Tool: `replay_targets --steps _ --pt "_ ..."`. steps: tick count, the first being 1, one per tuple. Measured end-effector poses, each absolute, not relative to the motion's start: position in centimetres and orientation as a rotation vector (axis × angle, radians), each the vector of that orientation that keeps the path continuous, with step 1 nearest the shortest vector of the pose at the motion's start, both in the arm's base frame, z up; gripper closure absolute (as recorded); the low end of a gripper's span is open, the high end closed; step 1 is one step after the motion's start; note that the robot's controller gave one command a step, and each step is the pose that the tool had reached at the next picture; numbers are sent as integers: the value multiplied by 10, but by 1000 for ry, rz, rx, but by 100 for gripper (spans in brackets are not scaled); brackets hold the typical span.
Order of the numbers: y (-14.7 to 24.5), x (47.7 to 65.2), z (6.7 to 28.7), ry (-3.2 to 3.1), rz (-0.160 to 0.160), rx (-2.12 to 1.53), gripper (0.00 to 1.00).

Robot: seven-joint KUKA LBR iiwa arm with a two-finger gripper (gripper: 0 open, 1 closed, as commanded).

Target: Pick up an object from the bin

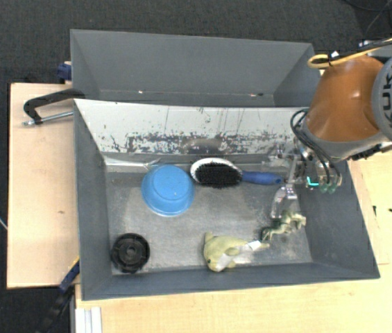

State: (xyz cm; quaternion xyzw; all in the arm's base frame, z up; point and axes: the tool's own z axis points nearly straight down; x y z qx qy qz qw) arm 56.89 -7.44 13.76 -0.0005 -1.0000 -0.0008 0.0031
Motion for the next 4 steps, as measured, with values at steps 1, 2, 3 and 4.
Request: replay_targets --steps 1,2,3,4 --pt "-79 585 75 -3124 -8 -517 0" --pt "-81 582 74 -3116 -2 -516 100" --pt "-99 587 170 -3116 1 -491 100" --pt "-90 593 338 -3118 -1 -492 100"
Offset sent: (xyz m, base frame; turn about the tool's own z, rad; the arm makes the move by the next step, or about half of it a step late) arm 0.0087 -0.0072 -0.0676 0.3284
